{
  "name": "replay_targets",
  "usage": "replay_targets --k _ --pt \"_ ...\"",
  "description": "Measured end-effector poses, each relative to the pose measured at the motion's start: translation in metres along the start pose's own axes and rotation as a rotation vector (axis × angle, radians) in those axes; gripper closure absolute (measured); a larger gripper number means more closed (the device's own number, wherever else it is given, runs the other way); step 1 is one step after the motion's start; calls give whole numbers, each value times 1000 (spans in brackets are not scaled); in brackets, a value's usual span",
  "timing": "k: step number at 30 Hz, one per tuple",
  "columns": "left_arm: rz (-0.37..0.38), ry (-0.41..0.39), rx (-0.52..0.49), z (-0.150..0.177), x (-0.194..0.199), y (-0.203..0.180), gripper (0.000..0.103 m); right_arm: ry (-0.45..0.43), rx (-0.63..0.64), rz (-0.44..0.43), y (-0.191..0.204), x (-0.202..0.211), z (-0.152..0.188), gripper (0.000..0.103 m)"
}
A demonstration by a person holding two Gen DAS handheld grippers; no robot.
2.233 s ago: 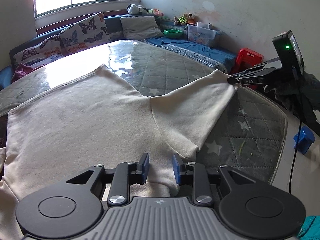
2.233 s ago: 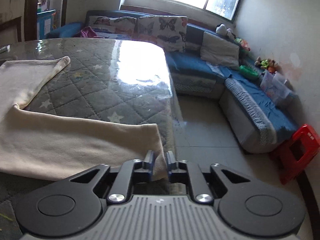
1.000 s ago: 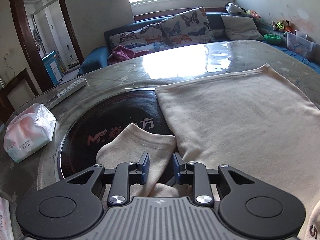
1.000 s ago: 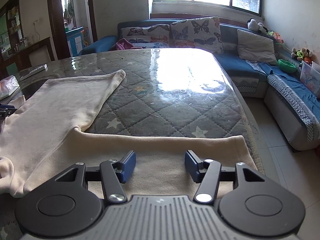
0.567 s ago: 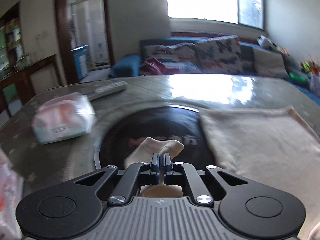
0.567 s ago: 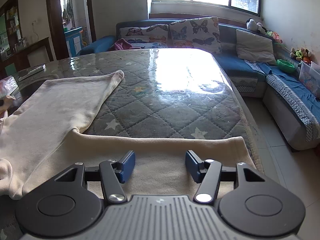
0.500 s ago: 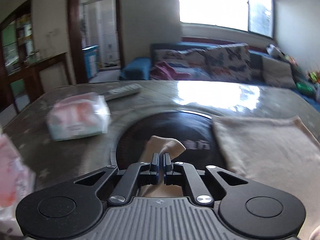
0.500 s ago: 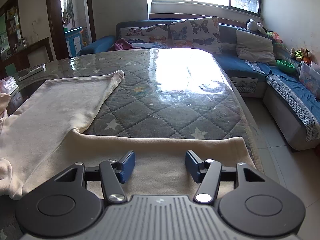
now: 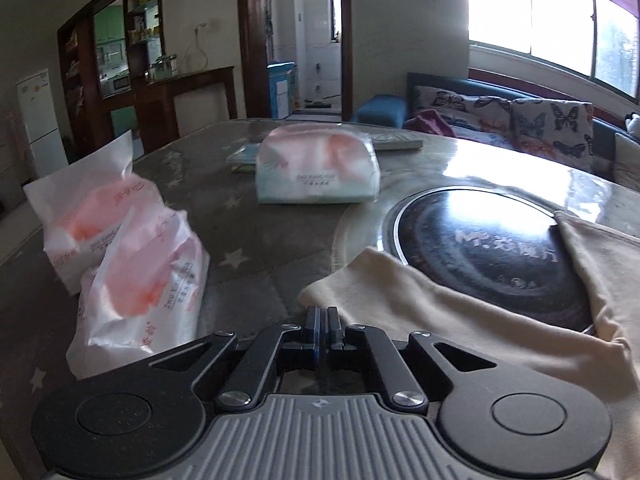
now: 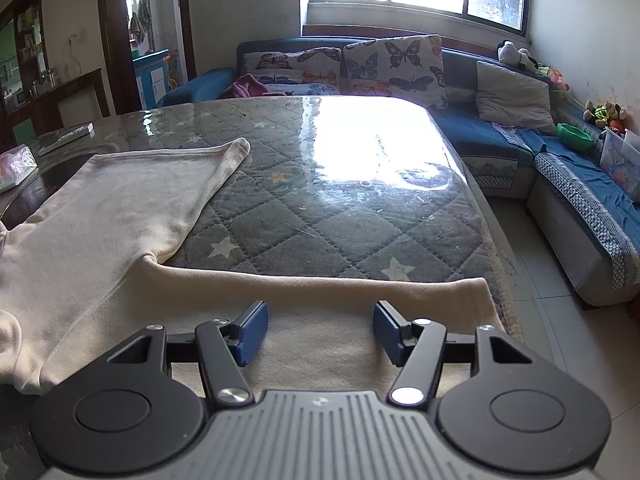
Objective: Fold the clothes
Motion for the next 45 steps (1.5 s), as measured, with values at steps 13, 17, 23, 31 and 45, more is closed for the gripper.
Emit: replay_targets --k 13,17,23,31,45 --pt "7 8 21 -12 -10 -10 88 8 5 6 1 0 0 41" --pt "-58 -20 -33 -10 -11 -6 103 8 6 10 0 -1 0 39" --pt "-114 -12 -13 -3 -5 16 103 8 4 10 -2 -2 0 35" --pt "189 -55 -52 -14 47 -56 102 10 9 17 0 -3 -1 35" --pt "551 100 -126 30 50 -194 102 1 -4 21 0 -2 1 34"
Point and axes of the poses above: each gripper's, at about its wrist camera, not at the fingertips, and x roughly against the way its jaws point, y to its left, z to its underside, the point moved 9 cm from there along -x, roughly the way its jaws point, and after that the axes turned 5 degrees about x, right-handed, at the moved point
